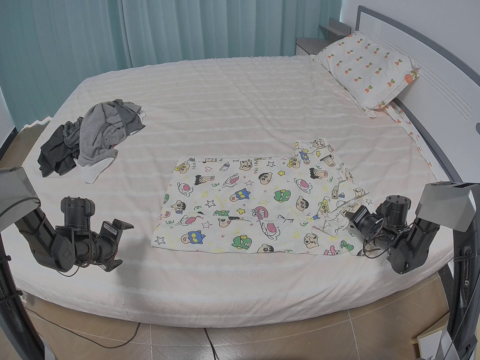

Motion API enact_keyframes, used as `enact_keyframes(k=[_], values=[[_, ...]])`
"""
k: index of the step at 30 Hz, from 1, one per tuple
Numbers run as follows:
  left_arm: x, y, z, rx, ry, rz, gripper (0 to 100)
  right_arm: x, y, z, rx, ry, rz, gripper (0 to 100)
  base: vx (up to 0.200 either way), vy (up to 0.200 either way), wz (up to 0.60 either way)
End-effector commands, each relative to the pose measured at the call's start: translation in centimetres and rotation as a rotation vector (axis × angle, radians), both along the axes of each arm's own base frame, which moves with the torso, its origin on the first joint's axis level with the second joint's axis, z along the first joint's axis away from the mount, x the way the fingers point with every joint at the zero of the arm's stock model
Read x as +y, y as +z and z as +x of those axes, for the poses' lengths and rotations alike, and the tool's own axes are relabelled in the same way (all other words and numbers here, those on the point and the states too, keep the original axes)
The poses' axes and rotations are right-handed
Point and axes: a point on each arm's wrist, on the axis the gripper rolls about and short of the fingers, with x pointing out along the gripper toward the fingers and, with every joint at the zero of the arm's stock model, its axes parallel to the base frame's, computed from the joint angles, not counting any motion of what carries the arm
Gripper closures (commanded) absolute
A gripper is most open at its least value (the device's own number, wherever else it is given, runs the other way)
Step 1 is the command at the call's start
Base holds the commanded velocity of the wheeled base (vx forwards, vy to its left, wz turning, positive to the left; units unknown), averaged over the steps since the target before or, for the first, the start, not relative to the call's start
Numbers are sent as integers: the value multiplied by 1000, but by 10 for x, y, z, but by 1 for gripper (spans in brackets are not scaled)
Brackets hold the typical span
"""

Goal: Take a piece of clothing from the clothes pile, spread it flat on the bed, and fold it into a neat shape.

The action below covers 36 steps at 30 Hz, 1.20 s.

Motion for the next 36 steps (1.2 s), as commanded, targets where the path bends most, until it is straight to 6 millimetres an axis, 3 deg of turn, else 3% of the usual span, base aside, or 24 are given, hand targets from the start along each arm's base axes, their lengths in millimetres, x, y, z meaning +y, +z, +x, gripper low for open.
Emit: enact_keyframes(k=[1,8,13,19,33,36], values=[[0,0,0,0,1,0,0,4,23,-6,-41,7,3,100,0,0,0],[0,0,-3,4,1,0,0,20,49,-22,-52,-17,-17,100,0,0,0],[0,0,-4,-14,1,-4,0,33,40,-43,8,-31,-43,100,0,0,0],[0,-1,-7,-34,-1,-4,0,43,44,-56,11,-76,-71,100,0,0,0],[-1,-1,-7,-32,-5,-5,0,43,8,-74,78,-129,-117,100,0,0,0],[-1,-1,-7,-32,-5,-5,0,42,-2,-85,107,-126,-118,100,0,0,0]])
